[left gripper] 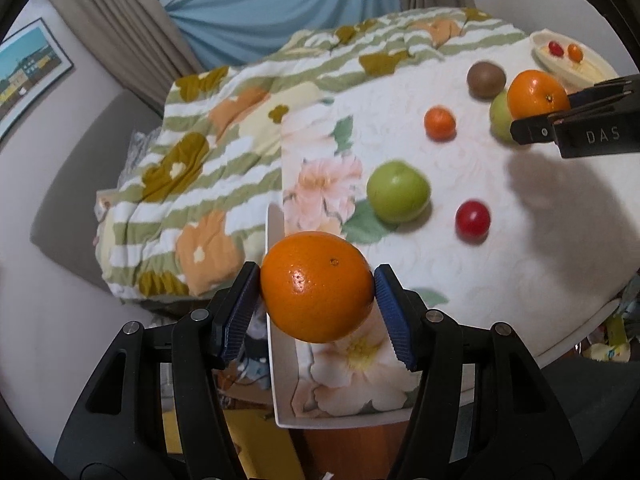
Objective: Organize fruits
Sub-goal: 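Grasp the large orange with the left tool while the right tool grasps another orange, then carry the orange to the duck plate and release it from the left tool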
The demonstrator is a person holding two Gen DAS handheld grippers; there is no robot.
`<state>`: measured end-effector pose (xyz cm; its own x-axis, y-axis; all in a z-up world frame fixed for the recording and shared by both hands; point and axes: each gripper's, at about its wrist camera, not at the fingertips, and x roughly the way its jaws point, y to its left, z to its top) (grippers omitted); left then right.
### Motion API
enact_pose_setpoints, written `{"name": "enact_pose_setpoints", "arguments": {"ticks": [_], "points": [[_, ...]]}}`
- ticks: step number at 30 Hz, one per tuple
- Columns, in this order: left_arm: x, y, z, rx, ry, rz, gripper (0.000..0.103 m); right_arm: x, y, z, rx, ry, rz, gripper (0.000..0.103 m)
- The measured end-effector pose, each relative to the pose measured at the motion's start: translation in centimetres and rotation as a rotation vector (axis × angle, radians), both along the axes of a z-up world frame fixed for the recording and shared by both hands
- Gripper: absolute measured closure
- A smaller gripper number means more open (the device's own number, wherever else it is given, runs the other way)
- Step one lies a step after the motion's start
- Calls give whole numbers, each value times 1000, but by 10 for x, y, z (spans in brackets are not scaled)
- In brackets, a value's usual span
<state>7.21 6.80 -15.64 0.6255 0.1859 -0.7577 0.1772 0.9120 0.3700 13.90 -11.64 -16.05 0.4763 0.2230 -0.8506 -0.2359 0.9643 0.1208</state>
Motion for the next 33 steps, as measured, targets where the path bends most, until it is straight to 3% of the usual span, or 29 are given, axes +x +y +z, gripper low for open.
{"name": "enact_pose_setpoints", "arguments": {"ticks": [9, 16, 26, 33], "points": [[13, -38, 45, -12, -98, -62, 37, -7, -34, 47, 24, -87, -41, 50], [29, -88, 78, -50, -150, -71, 37, -5, -87, 75, 44, -131, -67, 50], [58, -201, 106, -107, -207, -128, 37, 3, -188, 98, 34, -166, -107, 50], [88, -276, 105, -161, -213, -164, 37, 15, -255, 97, 15, -166, -131, 50]]}}
